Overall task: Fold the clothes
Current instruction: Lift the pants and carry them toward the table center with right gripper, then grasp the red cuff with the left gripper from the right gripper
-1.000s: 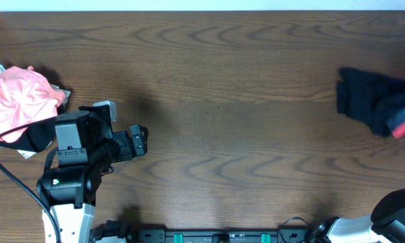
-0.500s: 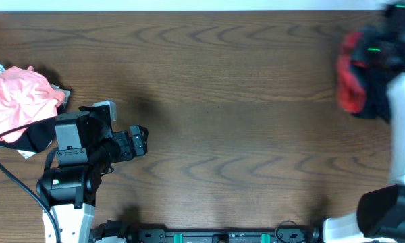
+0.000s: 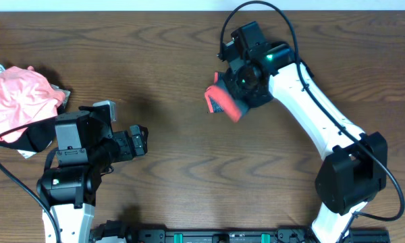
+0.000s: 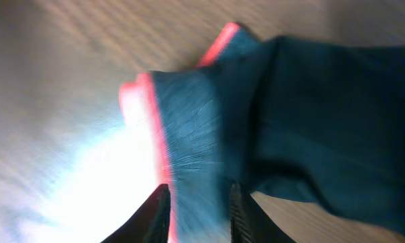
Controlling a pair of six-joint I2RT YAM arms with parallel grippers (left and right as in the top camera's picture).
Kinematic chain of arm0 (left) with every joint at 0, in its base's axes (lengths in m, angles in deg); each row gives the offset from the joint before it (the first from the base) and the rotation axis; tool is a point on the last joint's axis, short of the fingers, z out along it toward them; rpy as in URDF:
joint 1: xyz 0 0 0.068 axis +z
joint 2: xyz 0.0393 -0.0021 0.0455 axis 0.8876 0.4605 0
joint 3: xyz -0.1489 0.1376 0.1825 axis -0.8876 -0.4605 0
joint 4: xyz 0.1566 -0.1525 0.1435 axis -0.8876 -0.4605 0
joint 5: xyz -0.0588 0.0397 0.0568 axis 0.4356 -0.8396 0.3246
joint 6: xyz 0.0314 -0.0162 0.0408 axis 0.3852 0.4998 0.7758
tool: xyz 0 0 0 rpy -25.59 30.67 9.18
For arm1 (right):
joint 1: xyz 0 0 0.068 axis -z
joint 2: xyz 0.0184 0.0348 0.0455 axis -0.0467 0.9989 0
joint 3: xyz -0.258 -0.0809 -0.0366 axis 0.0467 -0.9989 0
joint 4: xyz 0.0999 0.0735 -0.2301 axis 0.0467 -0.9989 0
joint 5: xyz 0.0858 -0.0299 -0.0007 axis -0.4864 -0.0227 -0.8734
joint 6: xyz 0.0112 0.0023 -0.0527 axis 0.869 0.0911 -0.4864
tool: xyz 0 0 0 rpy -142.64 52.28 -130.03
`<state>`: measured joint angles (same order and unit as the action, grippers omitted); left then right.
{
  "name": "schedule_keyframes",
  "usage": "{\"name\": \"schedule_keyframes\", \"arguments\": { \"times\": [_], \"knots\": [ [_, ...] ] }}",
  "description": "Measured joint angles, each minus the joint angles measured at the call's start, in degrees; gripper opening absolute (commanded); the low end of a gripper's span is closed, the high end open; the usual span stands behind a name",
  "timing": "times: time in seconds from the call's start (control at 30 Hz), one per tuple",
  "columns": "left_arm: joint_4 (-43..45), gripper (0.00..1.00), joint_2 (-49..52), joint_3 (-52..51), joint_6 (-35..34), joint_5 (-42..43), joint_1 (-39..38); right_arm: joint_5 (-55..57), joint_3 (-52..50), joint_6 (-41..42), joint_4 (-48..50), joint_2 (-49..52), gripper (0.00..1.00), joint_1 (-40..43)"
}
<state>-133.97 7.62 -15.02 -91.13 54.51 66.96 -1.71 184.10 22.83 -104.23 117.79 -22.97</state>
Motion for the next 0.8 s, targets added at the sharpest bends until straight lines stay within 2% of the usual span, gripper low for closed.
{"name": "schedule_keyframes", "arguments": {
  "times": [0.13, 0.3, 0.47, 0.6, 0.8],
  "knots": [
    [2.6, 0.98, 1.2, 0.0, -0.2, 2.6, -0.1, 3.6, 0.0, 0.3, -0.7, -0.8, 0.36, 3.5],
    [8.2, 0.98, 6.2, 0.0, -2.8, 7.3, -2.5, 6.1, 0.0, 0.4, -2.3, -2.3, 0.37, 10.8],
    [18.5, 0.98, 15.4, 0.0, -7.5, 9.1, -10.8, 7.0, 0.1, 2.2, -4.5, -4.4, 0.47, 18.7],
    [32.6, 0.98, 25.6, 0.3, -12.7, 9.8, -21.0, 7.5, 0.1, 2.9, -8.7, -5.3, 0.46, 24.3],
    [44.7, 0.98, 40.4, 0.5, -22.2, 7.4, -29.1, 7.6, 0.2, 3.3, -11.2, -5.3, 0.45, 27.6]
  ]
}}
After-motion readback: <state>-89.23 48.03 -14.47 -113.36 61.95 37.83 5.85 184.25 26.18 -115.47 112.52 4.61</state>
